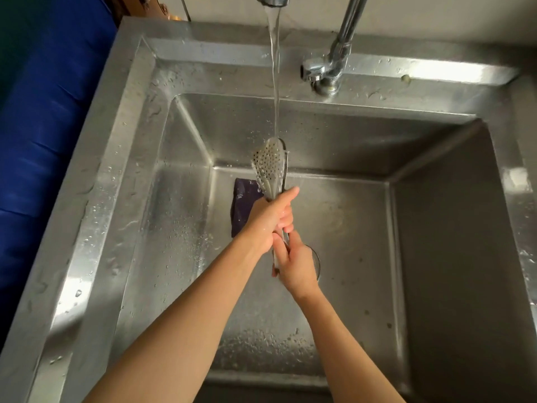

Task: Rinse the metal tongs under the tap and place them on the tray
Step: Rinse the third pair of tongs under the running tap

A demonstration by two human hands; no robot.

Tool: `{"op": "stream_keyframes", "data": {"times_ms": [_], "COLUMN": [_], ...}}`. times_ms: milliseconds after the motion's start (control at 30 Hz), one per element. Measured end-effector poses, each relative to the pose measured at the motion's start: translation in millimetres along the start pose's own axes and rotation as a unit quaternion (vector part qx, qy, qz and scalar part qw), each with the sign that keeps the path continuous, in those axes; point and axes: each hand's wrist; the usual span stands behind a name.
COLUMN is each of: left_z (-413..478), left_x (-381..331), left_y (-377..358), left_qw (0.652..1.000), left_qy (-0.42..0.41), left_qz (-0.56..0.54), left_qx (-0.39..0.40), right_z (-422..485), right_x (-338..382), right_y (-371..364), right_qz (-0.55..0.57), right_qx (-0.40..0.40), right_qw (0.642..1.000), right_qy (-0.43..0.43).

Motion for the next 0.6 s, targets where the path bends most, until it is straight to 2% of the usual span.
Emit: {"op": "stream_keyframes", "data": {"times_ms": [67,100,167,233,300,367,433,467,567,600], "left_z": [1.3,0.7,-0.7,-0.4,-0.4,-0.5,-2.1,-3.8,-7.9,-9.5], "left_x": [-6.1,-11.0,-20.6,-27.8,-34.5,-41.7,-49.2,-52.9,-61.4,-63.0], "left_y": [-4.9,-9.5,-20.6,-32.8,-42.0,-45.7,-45.2,-43.9,-39.3,-38.2], "left_qw": [0.999,0.998,0.995,0.991,0.984,0.982,0.985,0.985,0.969,0.962], "left_qy": [0.031,0.043,0.055,0.058,0.056,0.043,0.026,0.019,0.010,0.009], "left_qz": [-0.032,-0.050,-0.071,-0.095,-0.137,-0.166,-0.168,-0.167,-0.163,-0.156], "left_qx": [0.003,-0.002,-0.036,-0.080,-0.101,-0.079,-0.013,0.033,0.185,0.222], "right_z": [0.9,2.9,6.6,8.0,4.5,3.3,1.7,1.6,3.6,4.3], "right_x": [5.8,9.4,19.9,32.0,46.6,55.5,62.7,65.5,69.9,72.0], "right_y": [5.9,10.5,22.0,33.0,39.6,43.8,47.9,50.2,65.0,71.6], "right_qz": [-0.148,-0.232,-0.380,-0.505,-0.580,-0.610,-0.594,-0.560,-0.309,-0.221], "right_qx": [-0.043,-0.068,-0.119,-0.135,-0.139,-0.142,-0.126,-0.111,-0.015,0.024], "right_qw": [0.988,0.970,0.915,0.847,0.794,0.769,0.785,0.812,0.951,0.975], "right_qy": [0.016,0.026,0.061,0.102,0.116,0.130,0.123,0.116,0.019,-0.008]}}
Point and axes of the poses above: each hand's wrist, its own z-axis towards the middle knuckle, its own y-axis out of the back of the hand, x = y × z, and after that the axes turned 1 degree about -x, right-handed
